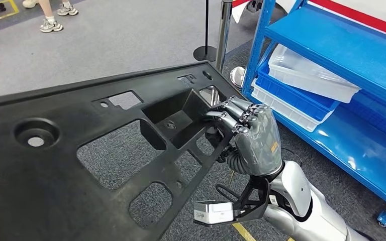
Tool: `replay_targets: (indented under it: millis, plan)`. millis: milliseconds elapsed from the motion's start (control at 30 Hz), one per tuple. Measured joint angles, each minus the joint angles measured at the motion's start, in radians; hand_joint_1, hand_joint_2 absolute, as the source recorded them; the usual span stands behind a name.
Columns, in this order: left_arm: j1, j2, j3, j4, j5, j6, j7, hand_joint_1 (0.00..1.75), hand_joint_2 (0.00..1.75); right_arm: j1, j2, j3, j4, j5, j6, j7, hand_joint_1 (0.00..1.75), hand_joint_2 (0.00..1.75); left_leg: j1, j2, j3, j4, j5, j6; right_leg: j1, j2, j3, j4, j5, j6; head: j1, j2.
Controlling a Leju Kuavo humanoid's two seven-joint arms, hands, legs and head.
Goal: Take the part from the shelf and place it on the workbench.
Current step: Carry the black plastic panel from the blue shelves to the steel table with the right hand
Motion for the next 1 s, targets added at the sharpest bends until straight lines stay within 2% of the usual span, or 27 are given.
replay_targets:
  millis: [33,100,133,167,200,233,267,300,333,367,400,433,500,533,567,633,700,767,800,833,867,900,933,1000]
  plan:
    - [-0.004,0.0,-0.001,0.0,0.0,-0.001,0.0,0.0,1.75,0.004,0.0,0.0,-0.002,0.0,0.0,0.001,1.75,1.75,-0.007,0.007,0.009,-0.019,-0.001,0.006,0.001,-0.008,0.002,-0.004,0.0,0.004,0.0,0.0]
    - [-0.005,0.003,-0.002,0.0,0.0,-0.002,-0.001,0.0,1.75,0.011,0.0,0.0,-0.005,0.0,0.0,0.002,1.75,1.75,-0.012,-0.009,0.014,-0.032,0.003,0.017,0.001,-0.022,0.008,-0.014,-0.001,0.014,0.0,0.0]
    - [-0.004,0.004,-0.002,-0.001,0.0,-0.002,-0.001,0.0,1.75,0.013,0.0,0.0,-0.006,0.0,0.0,0.002,1.75,1.75,-0.01,-0.018,0.023,-0.044,0.008,0.022,0.001,-0.018,0.012,-0.013,-0.005,0.018,0.001,0.0]
    - [-0.003,0.005,-0.002,-0.001,0.0,-0.002,-0.001,0.0,1.75,0.014,0.0,0.0,-0.006,-0.001,-0.001,0.001,1.75,1.75,-0.008,-0.026,0.032,-0.057,0.012,0.027,0.0,-0.002,0.009,0.0,-0.015,0.021,0.003,0.0]
    - [-0.004,0.005,-0.002,-0.002,0.0,-0.002,-0.001,0.0,1.75,0.014,0.0,0.0,-0.007,-0.002,-0.001,0.0,1.75,1.75,-0.004,-0.034,0.041,-0.069,0.017,0.032,0.0,0.019,-0.005,0.034,-0.035,0.022,0.006,0.0]
    - [-0.006,0.005,-0.002,-0.002,0.0,-0.002,-0.001,0.0,1.75,0.015,0.0,0.0,-0.007,-0.003,-0.001,0.0,1.75,1.75,-0.002,-0.043,0.046,-0.074,0.018,0.036,-0.001,0.045,-0.031,0.09,-0.061,0.022,0.01,0.0]
    - [-0.008,0.004,-0.003,-0.002,0.0,-0.002,-0.001,0.0,1.75,0.017,0.0,0.0,-0.007,-0.004,-0.001,-0.001,1.75,1.75,-0.001,-0.052,0.047,-0.074,0.018,0.039,-0.001,0.06,-0.064,0.152,-0.087,0.022,0.012,0.0]
    - [-0.009,0.004,-0.003,-0.003,0.0,-0.001,-0.001,0.0,1.75,0.02,0.0,0.0,-0.007,-0.004,0.0,-0.001,1.75,1.75,-0.001,-0.063,0.047,-0.073,0.017,0.041,-0.001,0.067,-0.097,0.211,-0.105,0.022,0.013,0.0]
    - [-0.007,0.003,-0.004,-0.003,0.0,0.0,-0.001,0.0,1.75,0.023,0.0,0.0,-0.007,-0.004,0.0,-0.002,1.75,1.75,-0.001,-0.075,0.047,-0.071,0.015,0.042,-0.002,0.07,-0.118,0.241,-0.106,0.024,0.014,0.0]
    - [-0.005,0.003,-0.004,-0.004,0.001,0.002,-0.001,0.0,1.75,0.024,0.0,0.0,-0.008,-0.004,0.0,-0.002,1.75,1.75,0.0,-0.087,0.047,-0.067,0.014,0.041,-0.003,0.071,-0.123,0.239,-0.089,0.026,0.014,0.0]
    - [-0.003,0.002,-0.005,-0.004,0.001,0.005,0.0,0.0,1.75,0.024,0.0,0.0,-0.008,-0.004,0.001,-0.003,1.75,1.75,0.002,-0.101,0.047,-0.062,0.011,0.038,-0.005,0.073,-0.113,0.206,-0.059,0.028,0.014,0.0]
    - [-0.001,0.002,-0.005,-0.005,0.002,0.009,0.0,0.0,1.75,0.024,0.0,0.0,-0.008,-0.006,0.001,-0.004,1.75,1.75,0.005,-0.114,0.046,-0.053,0.006,0.034,-0.009,0.084,-0.086,0.141,-0.021,0.03,0.014,0.0]
    - [0.001,0.0,-0.005,-0.008,0.005,0.02,0.002,0.0,1.75,0.024,0.001,0.0,-0.008,-0.011,0.001,-0.006,1.75,1.75,0.007,-0.138,0.034,-0.03,-0.006,0.022,-0.015,0.122,-0.037,0.036,0.016,0.033,0.016,0.0]
    - [0.003,0.0,-0.005,-0.008,0.008,0.027,0.003,0.0,1.75,0.024,0.002,0.0,-0.008,-0.014,0.001,-0.009,1.75,1.75,0.008,-0.148,0.026,-0.02,-0.009,0.017,-0.016,0.136,-0.025,0.01,0.02,0.032,0.016,0.0]
    - [0.007,-0.001,-0.005,-0.009,0.012,0.035,0.004,0.0,1.75,0.024,0.002,0.0,-0.008,-0.017,0.0,-0.012,1.75,1.75,0.009,-0.157,0.02,-0.017,-0.009,0.011,-0.014,0.139,-0.023,0.009,0.014,0.028,0.016,0.0]
    - [0.021,-0.002,-0.005,-0.009,0.019,0.047,0.007,0.0,1.75,0.023,0.005,0.0,-0.007,-0.022,-0.002,-0.019,1.75,1.75,0.013,-0.169,0.014,-0.016,-0.006,0.004,-0.013,0.121,-0.022,0.007,0.017,0.017,0.016,0.0]
    - [0.036,-0.002,-0.005,-0.01,0.023,0.053,0.007,0.0,1.75,0.023,0.009,0.0,-0.005,-0.027,-0.005,-0.026,1.75,1.75,0.012,-0.129,-0.009,0.027,-0.026,-0.006,-0.014,0.101,-0.017,0.003,0.018,0.005,0.009,0.0]
    - [0.044,-0.002,-0.005,-0.011,0.026,0.055,0.004,0.0,1.75,0.025,0.012,0.0,-0.004,-0.036,-0.013,-0.032,1.75,1.75,0.012,-0.073,-0.065,0.136,-0.076,-0.016,-0.01,0.076,-0.013,0.001,0.015,-0.003,0.002,0.0]
    - [0.046,-0.002,-0.005,-0.011,0.029,0.055,0.002,0.0,1.75,0.027,0.012,0.0,-0.002,-0.039,-0.017,-0.036,1.75,1.75,0.015,-0.061,-0.097,0.192,-0.099,-0.019,-0.007,0.063,-0.013,0.001,0.013,-0.006,0.001,0.0]
    - [0.05,-0.002,-0.005,-0.012,0.031,0.054,0.001,0.0,1.75,0.03,0.012,0.0,0.0,-0.042,-0.02,-0.039,1.75,1.75,0.016,-0.056,-0.119,0.23,-0.108,-0.019,-0.004,0.051,-0.012,0.001,0.011,-0.008,0.001,0.0]
    - [0.055,-0.002,-0.005,-0.013,0.033,0.054,0.001,0.0,1.75,0.033,0.013,0.0,0.003,-0.044,-0.021,-0.041,1.75,1.75,0.016,-0.054,-0.124,0.236,-0.101,-0.017,-0.001,0.039,-0.011,0.001,0.009,-0.009,0.0,0.0]
    - [0.06,-0.002,-0.005,-0.013,0.034,0.054,0.001,0.0,1.75,0.034,0.014,0.0,0.006,-0.046,-0.022,-0.042,1.75,1.75,0.015,-0.051,-0.111,0.205,-0.077,-0.013,0.001,0.028,-0.009,0.001,0.007,-0.009,0.0,0.0]
    - [0.064,-0.001,-0.005,-0.013,0.034,0.054,0.001,0.0,1.75,0.035,0.016,0.0,0.008,-0.048,-0.022,-0.043,1.75,1.75,0.012,-0.042,-0.08,0.144,-0.043,-0.006,0.003,0.018,-0.006,0.001,0.004,-0.01,0.0,0.0]
    - [0.065,0.001,-0.005,-0.014,0.033,0.053,0.001,0.0,1.75,0.035,0.017,0.0,0.011,-0.048,-0.022,-0.046,1.75,1.75,-0.004,-0.002,-0.015,0.022,-0.002,0.01,0.006,-0.001,0.002,-0.003,-0.001,-0.007,0.001,0.0]
